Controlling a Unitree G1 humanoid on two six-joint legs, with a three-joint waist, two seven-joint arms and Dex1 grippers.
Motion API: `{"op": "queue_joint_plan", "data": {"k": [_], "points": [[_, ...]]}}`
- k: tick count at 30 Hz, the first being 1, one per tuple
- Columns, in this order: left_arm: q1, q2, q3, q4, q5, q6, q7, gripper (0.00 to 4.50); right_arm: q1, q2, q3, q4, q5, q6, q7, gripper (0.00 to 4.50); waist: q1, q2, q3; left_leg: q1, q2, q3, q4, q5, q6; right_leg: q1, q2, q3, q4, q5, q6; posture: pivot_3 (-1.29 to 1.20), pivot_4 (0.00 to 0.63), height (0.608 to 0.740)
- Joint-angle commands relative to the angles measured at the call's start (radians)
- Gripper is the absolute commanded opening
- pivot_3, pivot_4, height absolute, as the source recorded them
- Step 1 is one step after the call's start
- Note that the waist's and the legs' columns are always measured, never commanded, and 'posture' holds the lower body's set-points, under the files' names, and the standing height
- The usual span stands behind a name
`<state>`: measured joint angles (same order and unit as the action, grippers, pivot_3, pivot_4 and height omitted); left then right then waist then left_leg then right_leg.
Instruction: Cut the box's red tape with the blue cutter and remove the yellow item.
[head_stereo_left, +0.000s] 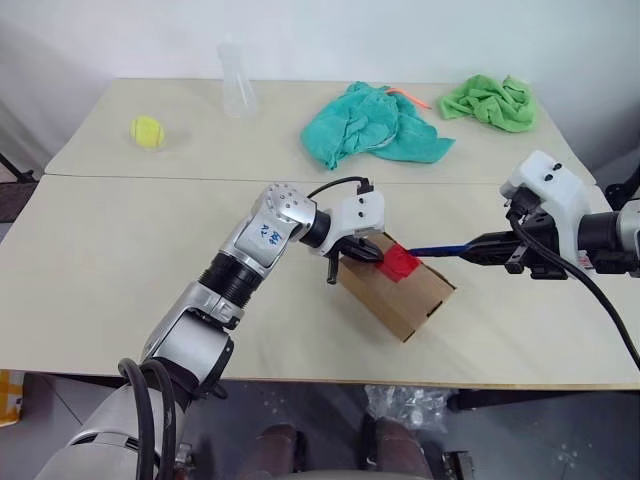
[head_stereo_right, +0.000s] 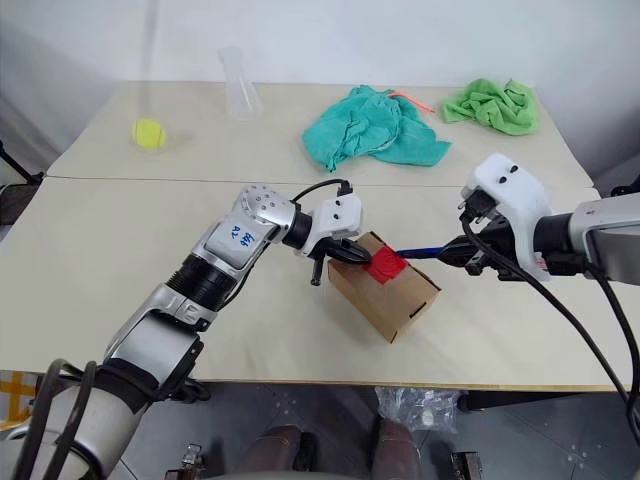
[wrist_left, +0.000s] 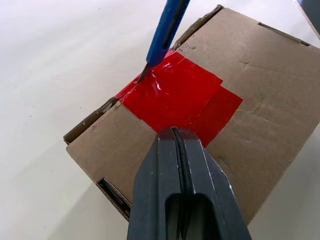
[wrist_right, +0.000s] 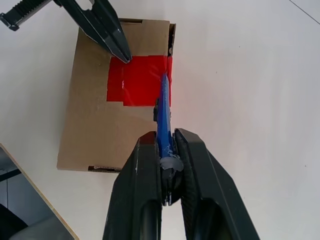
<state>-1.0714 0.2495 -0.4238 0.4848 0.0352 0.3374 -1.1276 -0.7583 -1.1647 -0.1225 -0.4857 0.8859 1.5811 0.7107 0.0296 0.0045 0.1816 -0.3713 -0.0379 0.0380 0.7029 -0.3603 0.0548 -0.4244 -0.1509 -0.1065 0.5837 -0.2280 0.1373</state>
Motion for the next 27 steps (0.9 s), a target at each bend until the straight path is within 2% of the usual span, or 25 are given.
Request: {"op": "queue_joint_plan", "data": {"k": [1, 20, 27], "points": [[0.039, 0.02, -0.053, 0.081, 0.08, 0.049, 0.031, 0.0, 0.019, -0.04, -0.001, -0.039, 0.058, 0.033, 0.055, 0.14, 0.0, 0.0, 0.0, 0.0, 0.0, 0.0, 0.0, 0.0, 0.0, 0.0, 0.0, 0.0, 0.0, 0.0, 0.0, 0.0, 0.15, 0.74], [0.016, 0.003, -0.046, 0.141, 0.076, 0.033, 0.05, 0.0, 0.158, -0.196, -0.133, -0.065, 0.165, 0.033, 0.073, 0.14, 0.011, -0.003, -0.002, 0.001, 0.002, 0.0, 0.0, -0.001, 0.0, 0.001, 0.0, 0.001, -0.006, 0.0, -0.001, 0.0, 0.15, 0.74], [0.005, -0.005, -0.042, 0.169, 0.075, 0.003, 0.05, 0.0, 0.165, -0.168, -0.338, 0.009, 0.172, 0.033, 0.006, 0.14, 0.018, -0.002, -0.002, 0.001, 0.005, 0.0, 0.0, -0.001, -0.001, 0.003, 0.0, 0.001, -0.01, 0.004, -0.005, 0.0, 0.15, 0.74]]}}
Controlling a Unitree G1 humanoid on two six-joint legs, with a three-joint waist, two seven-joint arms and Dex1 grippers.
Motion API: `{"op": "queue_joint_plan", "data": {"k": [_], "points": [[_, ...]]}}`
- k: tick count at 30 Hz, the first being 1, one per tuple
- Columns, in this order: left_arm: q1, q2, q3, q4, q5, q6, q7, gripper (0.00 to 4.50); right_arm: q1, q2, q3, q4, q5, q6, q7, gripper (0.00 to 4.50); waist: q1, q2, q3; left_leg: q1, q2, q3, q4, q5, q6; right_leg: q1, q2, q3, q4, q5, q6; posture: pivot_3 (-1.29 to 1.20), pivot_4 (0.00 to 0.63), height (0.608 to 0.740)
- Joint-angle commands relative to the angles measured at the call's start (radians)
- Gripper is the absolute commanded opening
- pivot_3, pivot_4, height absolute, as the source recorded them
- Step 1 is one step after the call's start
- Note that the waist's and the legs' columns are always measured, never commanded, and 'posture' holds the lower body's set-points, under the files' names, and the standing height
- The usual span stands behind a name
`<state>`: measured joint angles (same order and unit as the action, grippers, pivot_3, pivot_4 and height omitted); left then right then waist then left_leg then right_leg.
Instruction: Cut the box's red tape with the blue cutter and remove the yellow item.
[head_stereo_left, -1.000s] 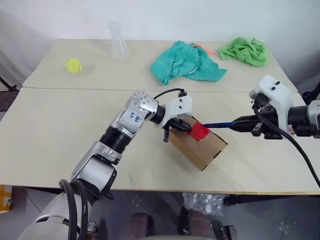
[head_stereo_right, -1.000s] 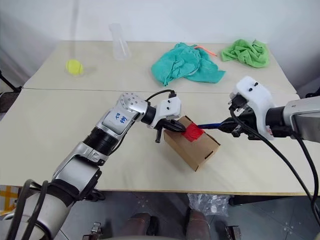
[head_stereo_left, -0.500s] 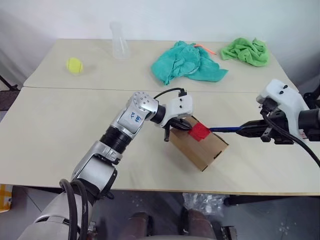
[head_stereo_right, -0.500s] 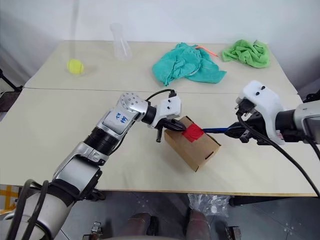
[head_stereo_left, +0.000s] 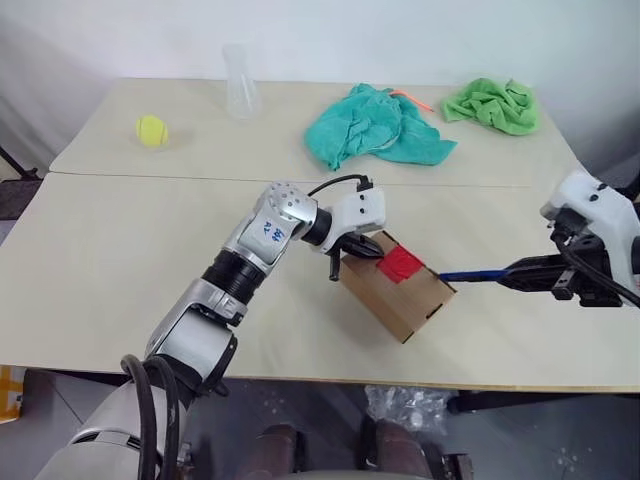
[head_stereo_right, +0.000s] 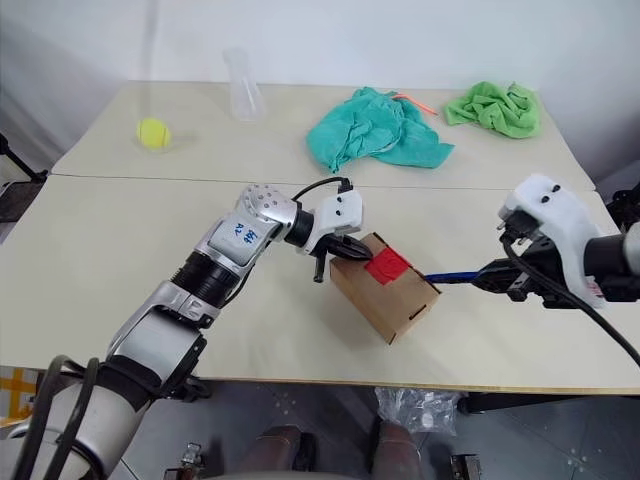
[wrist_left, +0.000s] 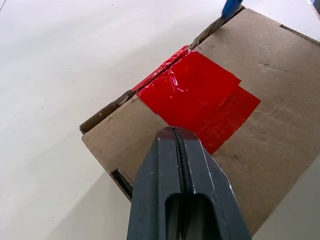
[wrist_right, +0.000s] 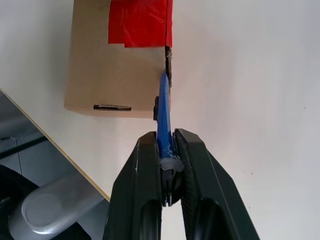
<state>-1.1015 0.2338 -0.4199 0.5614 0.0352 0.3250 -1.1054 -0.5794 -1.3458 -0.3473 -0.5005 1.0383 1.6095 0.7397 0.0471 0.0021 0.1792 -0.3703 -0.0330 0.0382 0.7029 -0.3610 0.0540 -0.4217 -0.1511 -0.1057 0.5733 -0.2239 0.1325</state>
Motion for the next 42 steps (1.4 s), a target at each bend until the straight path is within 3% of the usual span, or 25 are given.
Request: {"op": "queue_joint_plan", "data": {"k": [1, 6, 9, 13, 18, 20, 25, 31, 37, 40, 42], "points": [[0.034, 0.01, -0.045, 0.096, 0.075, 0.009, 0.028, 0.0, -0.006, 0.034, -0.156, 0.028, 0.012, 0.005, -0.039, 0.14, 0.001, 0.0, 0.0, 0.0, 0.001, 0.0, 0.0, 0.0, 0.0, 0.0, 0.0, 0.0, -0.001, 0.001, -0.001, 0.0, 0.15, 0.74], [0.024, -0.003, -0.031, 0.115, 0.063, -0.026, 0.034, 0.0, 0.206, 0.217, -0.41, -0.014, -0.093, -0.057, -0.112, 0.14, 0.006, -0.004, -0.003, 0.001, 0.006, -0.001, 0.0, 0.0, -0.001, 0.005, 0.001, 0.0, -0.008, 0.006, -0.004, 0.0, 0.15, 0.74], [0.02, -0.016, -0.014, 0.123, 0.05, -0.047, 0.036, 0.0, 0.364, 0.392, -0.456, -0.052, -0.204, -0.291, -0.153, 0.14, 0.006, -0.004, -0.004, 0.001, 0.006, -0.001, 0.0, 0.0, -0.001, 0.007, 0.002, -0.001, -0.006, 0.007, -0.003, 0.0, 0.15, 0.74], [0.016, -0.034, 0.008, 0.125, 0.035, -0.068, 0.031, 0.0, 0.538, 0.594, -0.367, 0.0, -0.414, -0.66, -0.2, 0.14, 0.007, -0.002, -0.005, 0.003, 0.003, 0.001, -0.001, 0.001, 0.0, 0.007, 0.006, -0.004, -0.006, 0.009, -0.001, 0.0, 0.15, 0.74], [0.006, -0.032, 0.032, 0.1, 0.019, -0.076, 0.017, 0.0, 0.648, 0.737, -0.237, 0.168, -0.562, -0.92, -0.214, 0.14, 0.001, -0.001, -0.005, 0.003, 0.0, 0.003, -0.002, 0.002, 0.003, 0.007, 0.006, -0.004, -0.007, 0.01, 0.002, 0.0, 0.15, 0.74], [-0.013, -0.038, 0.067, 0.074, -0.016, -0.035, 0.007, 0.0, 0.664, 0.764, -0.217, 0.199, -0.561, -0.963, -0.196, 0.88, -0.001, 0.001, -0.004, 0.002, 0.0, 0.003, -0.002, 0.003, 0.004, 0.007, 0.006, -0.003, -0.007, 0.011, 0.003, 0.0, 0.15, 0.74], [-0.094, -0.029, 0.152, 0.041, -0.077, 0.041, 0.007, 0.0, 0.69, 0.772, -0.239, 0.178, -0.545, -1.019, -0.192, 2.39, -0.003, 0.004, -0.003, -0.002, 0.0, 0.003, -0.002, 0.003, 0.004, 0.003, 0.006, -0.003, -0.007, 0.011, 0.003, 0.0, 0.15, 0.74], [-0.153, 0.015, 0.241, -0.059, -0.159, 0.201, -0.009, 0.0, 0.749, 0.678, -0.261, 0.076, -0.552, -1.005, -0.167, 4.46, -0.001, 0.008, 0.0, -0.004, -0.001, 0.003, -0.003, 0.003, 0.005, 0.001, 0.007, -0.004, -0.009, 0.011, 0.002, 0.0, 0.15, 0.74], [-0.115, 0.139, 0.192, -0.173, -0.16, 0.32, -0.096, 0.0, 0.57, 0.582, -0.172, 0.075, -0.521, -0.905, -0.19, 4.49, -0.022, 0.008, 0.001, -0.003, 0.0, 0.005, -0.003, 0.003, 0.006, 0.001, 0.007, -0.003, -0.009, 0.011, 0.003, 0.0, 0.15, 0.74], [-0.066, 0.22, 0.125, -0.238, -0.145, 0.359, -0.171, 0.0, 0.452, 0.515, -0.042, 0.117, -0.504, -0.825, -0.131, 3.86, -0.027, 0.009, 0.002, -0.002, 0.001, 0.006, -0.004, 0.003, 0.005, 0.001, 0.008, -0.002, -0.008, 0.01, 0.003, 0.0, 0.15, 0.74], [-0.045, 0.249, 0.096, -0.285, -0.155, 0.388, -0.201, 0.0, 0.414, 0.492, 0.003, 0.143, -0.516, -0.81, -0.115, 3.21, -0.025, 0.01, 0.003, -0.002, 0.001, 0.007, -0.004, 0.003, 0.005, 0.001, 0.008, -0.001, -0.008, 0.01, 0.002, 0.0, 0.15, 0.74]]}}
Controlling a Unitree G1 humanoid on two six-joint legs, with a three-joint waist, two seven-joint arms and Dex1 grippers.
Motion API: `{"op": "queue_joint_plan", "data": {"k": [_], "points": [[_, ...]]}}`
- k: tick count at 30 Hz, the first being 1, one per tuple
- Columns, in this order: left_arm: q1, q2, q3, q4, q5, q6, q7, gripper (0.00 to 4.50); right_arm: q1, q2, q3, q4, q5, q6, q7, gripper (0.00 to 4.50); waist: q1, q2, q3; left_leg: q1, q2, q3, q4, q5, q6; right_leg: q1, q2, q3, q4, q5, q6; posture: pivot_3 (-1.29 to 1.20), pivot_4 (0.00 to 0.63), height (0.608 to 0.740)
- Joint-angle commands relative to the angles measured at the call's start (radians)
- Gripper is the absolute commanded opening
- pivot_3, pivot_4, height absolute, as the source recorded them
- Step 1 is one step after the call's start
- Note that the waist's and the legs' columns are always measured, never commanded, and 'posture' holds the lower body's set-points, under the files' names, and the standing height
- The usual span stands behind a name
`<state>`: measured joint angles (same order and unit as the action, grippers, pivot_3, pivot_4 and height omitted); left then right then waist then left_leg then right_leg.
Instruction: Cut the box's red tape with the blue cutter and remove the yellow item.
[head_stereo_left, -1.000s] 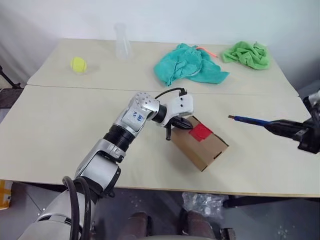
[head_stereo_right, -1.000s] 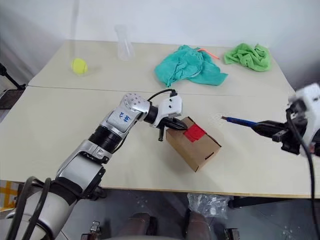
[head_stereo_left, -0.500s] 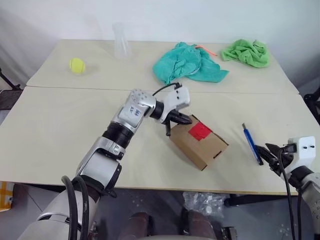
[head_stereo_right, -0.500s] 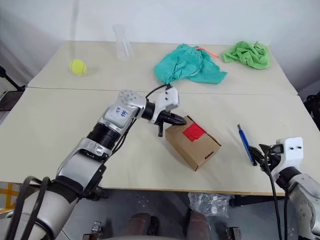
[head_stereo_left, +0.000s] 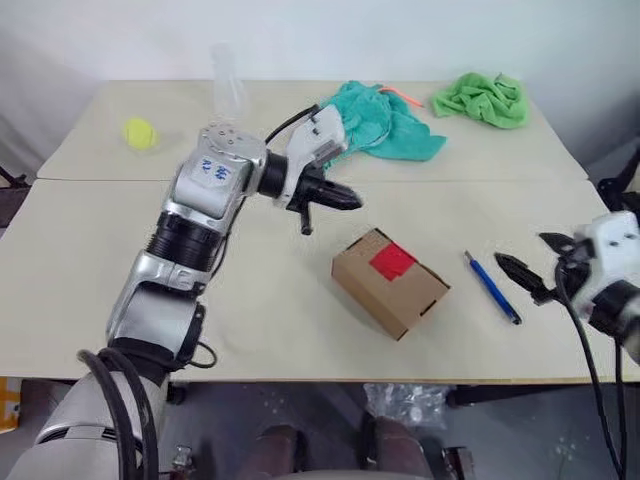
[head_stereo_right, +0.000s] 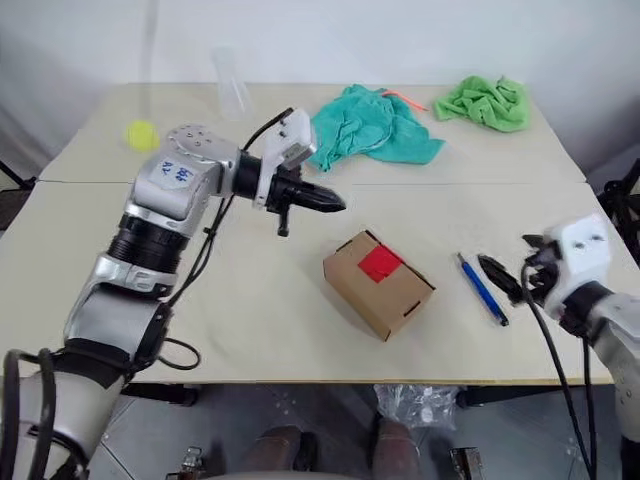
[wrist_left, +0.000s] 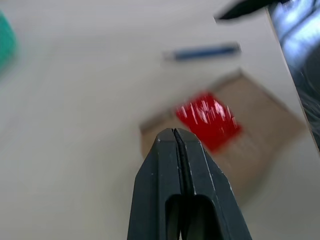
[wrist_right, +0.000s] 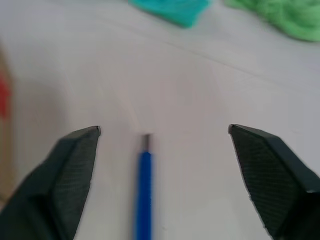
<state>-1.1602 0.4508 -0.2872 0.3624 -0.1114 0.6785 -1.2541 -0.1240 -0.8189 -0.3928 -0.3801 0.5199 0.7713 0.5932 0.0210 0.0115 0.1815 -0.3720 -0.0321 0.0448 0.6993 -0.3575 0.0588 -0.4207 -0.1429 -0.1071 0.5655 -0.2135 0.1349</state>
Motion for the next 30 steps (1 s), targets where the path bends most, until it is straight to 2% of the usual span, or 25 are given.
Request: {"op": "queue_joint_plan", "data": {"k": [1, 6, 9, 15, 18, 22, 30], "points": [[0.026, 0.048, -0.055, -0.116, -0.016, 0.061, -0.073, 0.0, -0.062, -0.048, 0.079, 0.043, -0.012, 0.031, 0.043, 2.89, 0.003, 0.0, 0.001, 0.0, 0.0, 0.0, 0.0, 0.0, 0.0, 0.0, 0.0, 0.0, 0.0, 0.0, 0.0, 0.0, 0.15, 0.74], [0.105, 0.109, -0.144, -0.267, -0.034, 0.147, -0.138, 0.0, -0.155, -0.111, 0.259, 0.146, -0.078, 0.041, 0.122, 1.13, 0.008, 0.0, 0.001, -0.006, -0.004, -0.002, 0.001, 0.0, 0.002, -0.004, -0.002, 0.0, 0.001, 0.0, 0.0, 0.0, 0.15, 0.74], [0.148, 0.103, -0.178, -0.312, -0.034, 0.162, -0.124, 0.0, -0.191, -0.122, 0.317, 0.143, -0.084, 0.061, 0.156, 0.06, 0.006, 0.0, 0.001, -0.007, -0.005, -0.002, 0.001, 0.0, 0.002, -0.005, -0.002, 0.0, 0.0, 0.0, 0.0, 0.0, 0.15, 0.74], [0.183, 0.034, -0.219, -0.314, -0.037, 0.171, -0.078, 0.0, -0.167, -0.146, 0.337, 0.042, -0.057, 0.12, 0.202, 0.02, 0.009, 0.0, 0.001, -0.008, -0.004, -0.002, 0.003, 0.001, 0.002, -0.005, -0.002, 0.0, 0.0, 0.001, 0.001, 0.0, 0.15, 0.74], [0.192, -0.014, -0.244, -0.231, 0.025, 0.076, -0.002, 0.0, -0.148, -0.136, 0.312, -0.036, -0.018, 0.166, 0.201, 0.02, 0.009, 0.0, 0.001, -0.008, -0.004, -0.002, 0.003, 0.001, 0.002, -0.005, -0.003, 0.0, 0.001, 0.001, 0.002, 0.0, 0.15, 0.74], [0.161, -0.073, -0.248, -0.025, 0.109, -0.051, 0.12, 0.0, -0.138, -0.109, 0.304, -0.123, 0.021, 0.219, 0.168, 0.02, 0.007, 0.0, 0.001, -0.008, -0.004, -0.002, 0.004, 0.001, 0.001, -0.005, -0.003, 0.0, 0.001, 0.001, 0.002, 0.0, 0.15, 0.74], [0.105, -0.134, -0.222, 0.149, 0.143, -0.159, 0.146, 0.0, -0.127, -0.082, 0.303, -0.178, 0.049, 0.273, 0.122, 0.02, 0.016, -0.001, 0.002, -0.008, -0.005, -0.002, 0.004, 0.002, 0.002, -0.005, -0.005, 0.0, 0.002, 0.002, 0.003, 0.0, 0.15, 0.74]]}}
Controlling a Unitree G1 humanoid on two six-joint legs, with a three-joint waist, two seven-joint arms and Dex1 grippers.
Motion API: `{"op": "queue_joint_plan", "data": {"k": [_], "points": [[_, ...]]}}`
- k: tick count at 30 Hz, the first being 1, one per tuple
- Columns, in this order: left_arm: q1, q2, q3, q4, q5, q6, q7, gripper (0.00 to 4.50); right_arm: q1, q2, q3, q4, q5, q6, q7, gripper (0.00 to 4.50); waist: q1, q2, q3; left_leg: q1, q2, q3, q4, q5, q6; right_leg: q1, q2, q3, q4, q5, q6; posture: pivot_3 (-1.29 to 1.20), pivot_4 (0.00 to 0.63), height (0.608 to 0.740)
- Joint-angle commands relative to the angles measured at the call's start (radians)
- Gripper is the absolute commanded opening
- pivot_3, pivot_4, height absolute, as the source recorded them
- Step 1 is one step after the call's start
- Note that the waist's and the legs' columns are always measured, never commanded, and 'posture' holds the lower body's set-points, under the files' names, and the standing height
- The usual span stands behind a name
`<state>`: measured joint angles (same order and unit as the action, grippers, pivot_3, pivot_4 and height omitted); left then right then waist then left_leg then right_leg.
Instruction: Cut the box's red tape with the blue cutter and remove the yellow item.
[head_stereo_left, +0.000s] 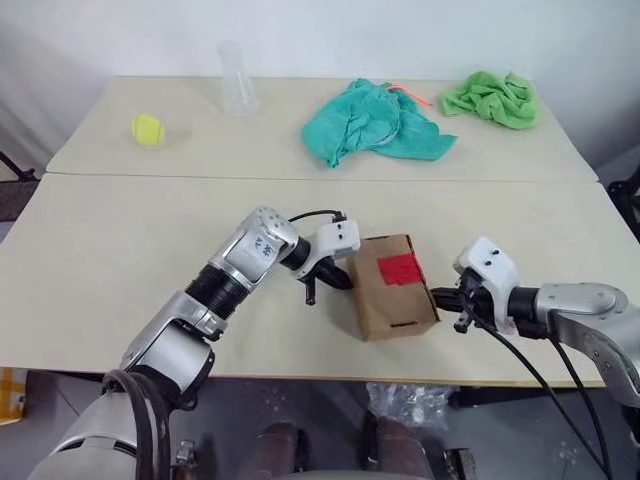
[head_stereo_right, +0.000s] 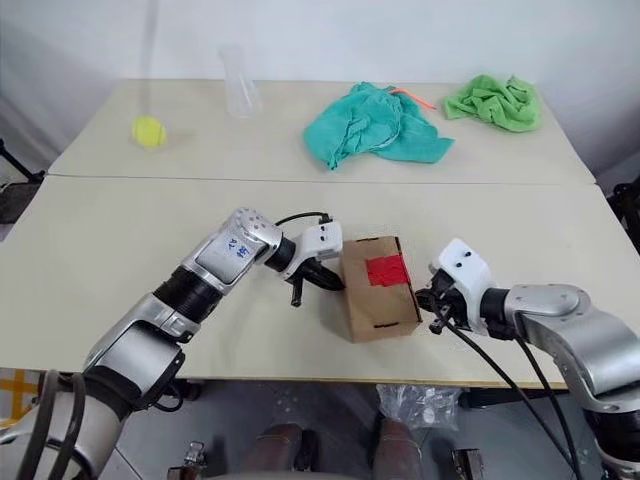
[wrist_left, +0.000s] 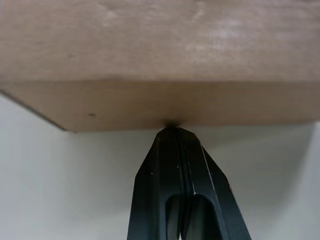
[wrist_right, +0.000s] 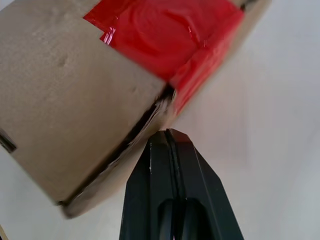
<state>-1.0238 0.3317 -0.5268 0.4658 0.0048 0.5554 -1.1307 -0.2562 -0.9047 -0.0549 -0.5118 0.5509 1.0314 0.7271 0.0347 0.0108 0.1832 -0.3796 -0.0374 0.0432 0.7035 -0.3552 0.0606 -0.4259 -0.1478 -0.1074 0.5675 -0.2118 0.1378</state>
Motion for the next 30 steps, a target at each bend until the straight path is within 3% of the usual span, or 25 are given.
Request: {"op": "queue_joint_plan", "data": {"k": [1, 10, 13, 17, 22, 27, 30], "points": [[-0.036, -0.019, 0.019, 0.059, 0.03, -0.045, 0.022, 0.0, 0.007, 0.002, -0.036, -0.048, 0.019, 0.015, -0.016, 0.02, 0.004, 0.0, 0.0, 0.0, 0.0, 0.0, 0.0, 0.0, 0.0, 0.0, 0.0, 0.0, 0.0, 0.0, 0.0, 0.0, 0.15, 0.74], [-0.073, -0.039, 0.051, 0.157, 0.053, -0.103, 0.038, 0.0, -0.002, 0.011, -0.033, -0.019, -0.002, 0.015, -0.063, 0.02, 0.013, 0.0, 0.0, 0.0, -0.001, 0.0, 0.001, 0.0, 0.001, 0.0, -0.001, 0.0, 0.0, 0.0, 0.001, 0.0, 0.15, 0.74], [-0.097, 0.008, 0.087, 0.17, 0.051, -0.113, 0.017, 0.0, 0.0, -0.017, -0.094, 0.005, -0.04, 0.01, -0.107, 0.02, 0.013, 0.0, 0.0, 0.0, -0.001, 0.0, 0.0, 0.0, 0.001, -0.001, 0.0, 0.0, 0.0, 0.0, 0.001, 0.0, 0.15, 0.74], [-0.156, 0.042, 0.142, 0.235, 0.031, -0.15, 0.0, 0.0, -0.006, -0.046, -0.156, 0.015, -0.044, 0.054, -0.133, 0.93, 0.013, 0.0, 0.0, -0.006, -0.001, 0.001, 0.002, 0.001, 0.001, -0.006, 0.0, 0.0, 0.002, 0.001, 0.001, 0.0, 0.15, 0.74], [-0.23, 0.001, 0.258, 0.208, -0.081, -0.089, -0.074, 0.0, -0.097, 0.003, -0.257, -0.029, 0.049, 0.168, -0.17, 2.7, 0.02, 0.0, 0.0, -0.01, -0.001, -0.001, 0.005, 0.001, 0.002, -0.007, 0.0, -0.002, 0.002, 0.001, 0.002, 0.0, 0.15, 0.74], [-0.192, -0.041, 0.249, 0.076, -0.133, -0.005, -0.145, 0.0, -0.192, 0.075, -0.282, -0.05, 0.135, 0.321, -0.216, 4.48, 0.013, 0.0, 0.0, -0.011, -0.001, -0.002, 0.011, -0.001, 0.004, -0.005, 0.0, -0.002, 0.001, 0.002, 0.004, 0.0, 0.15, 0.74], [-0.16, -0.055, 0.219, 0.027, -0.13, 0.021, -0.165, 0.0, -0.235, 0.128, -0.273, -0.043, 0.149, 0.402, -0.257, 4.48, 0.012, 0.0, 0.0, -0.01, -0.001, -0.002, 0.012, -0.001, 0.004, -0.005, 0.0, -0.001, 0.002, 0.003, 0.004, 0.0, 0.15, 0.74]]}}
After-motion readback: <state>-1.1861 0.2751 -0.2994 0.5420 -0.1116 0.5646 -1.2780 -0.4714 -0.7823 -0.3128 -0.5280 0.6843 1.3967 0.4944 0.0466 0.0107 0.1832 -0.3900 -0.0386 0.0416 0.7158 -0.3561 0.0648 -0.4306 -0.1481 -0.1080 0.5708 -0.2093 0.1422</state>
